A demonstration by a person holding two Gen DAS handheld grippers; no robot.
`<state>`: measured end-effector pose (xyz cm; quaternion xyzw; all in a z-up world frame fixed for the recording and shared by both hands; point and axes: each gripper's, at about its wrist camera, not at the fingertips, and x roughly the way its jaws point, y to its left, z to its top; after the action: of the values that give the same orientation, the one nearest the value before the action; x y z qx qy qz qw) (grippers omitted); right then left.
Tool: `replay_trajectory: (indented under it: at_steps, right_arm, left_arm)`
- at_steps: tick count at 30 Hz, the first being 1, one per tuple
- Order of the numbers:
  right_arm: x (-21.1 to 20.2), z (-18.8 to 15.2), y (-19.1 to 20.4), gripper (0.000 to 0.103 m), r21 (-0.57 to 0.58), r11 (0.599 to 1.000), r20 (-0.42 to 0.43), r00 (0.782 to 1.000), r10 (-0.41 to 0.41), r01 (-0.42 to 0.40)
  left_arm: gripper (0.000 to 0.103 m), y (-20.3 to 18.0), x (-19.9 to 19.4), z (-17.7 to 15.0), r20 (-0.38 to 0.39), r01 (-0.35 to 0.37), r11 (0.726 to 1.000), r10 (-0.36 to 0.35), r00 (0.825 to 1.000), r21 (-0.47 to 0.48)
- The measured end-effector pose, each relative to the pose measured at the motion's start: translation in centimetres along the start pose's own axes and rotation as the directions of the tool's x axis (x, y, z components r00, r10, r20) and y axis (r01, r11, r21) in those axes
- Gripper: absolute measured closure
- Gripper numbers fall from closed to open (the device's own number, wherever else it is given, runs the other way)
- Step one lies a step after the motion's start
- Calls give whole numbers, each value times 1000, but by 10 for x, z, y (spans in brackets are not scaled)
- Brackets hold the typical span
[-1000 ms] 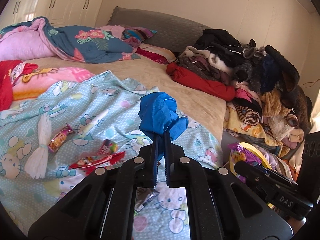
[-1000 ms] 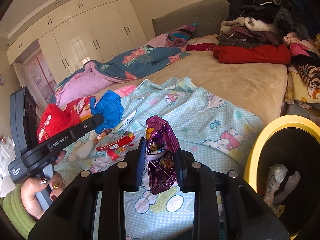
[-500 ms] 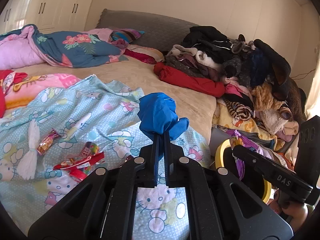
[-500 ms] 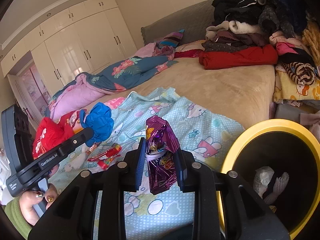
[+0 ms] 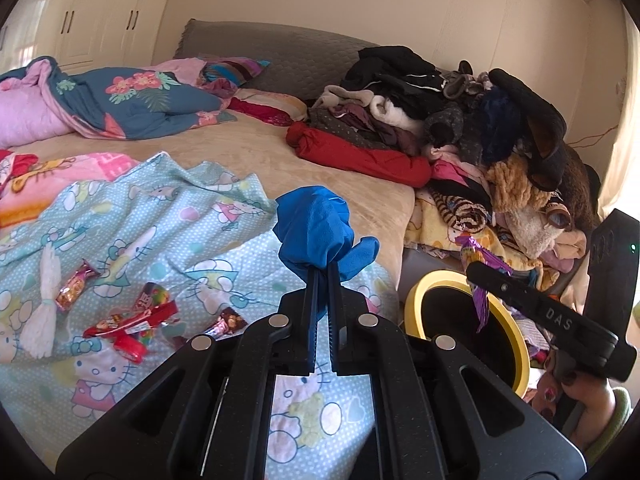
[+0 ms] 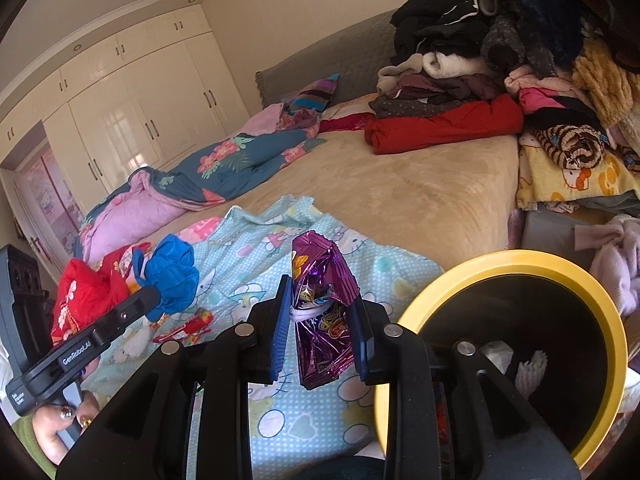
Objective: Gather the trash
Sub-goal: 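Carry the blue bag with the left tool while the right tool carries the purple wrapper over the bin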
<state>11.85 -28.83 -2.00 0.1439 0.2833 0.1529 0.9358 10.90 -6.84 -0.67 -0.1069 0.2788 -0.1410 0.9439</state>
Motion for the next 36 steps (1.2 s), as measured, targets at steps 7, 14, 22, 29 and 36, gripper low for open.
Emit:
replay_trajectory:
  at_steps: [7,14,22,29,36]
  right_arm:
    - [-5,5,-20,78,44,999,16,999,-28,28]
    - [-11,7,-39,78,83,995,24,998,-59,57]
    - [-15,8,-61,78,117,988,28,994,-102,98]
    - [-18,6,-84,78,152,978,17,989,-145,141]
    - [-21,5,-104,78,195,966,10,985,-175,169]
  left_arm:
    - [102,-11,3,-3,-10,16,1000,-16,1000,17]
    - [102,-22,9,-7,-26,34,999,-34,999,29]
    - [102,-39,16,-12,-43,63,997,-61,997,46]
    - [102,-58,27,-19,-74,101,992,-96,993,73]
    - [102,-84,39,-29,-112,147,983,-135,985,109]
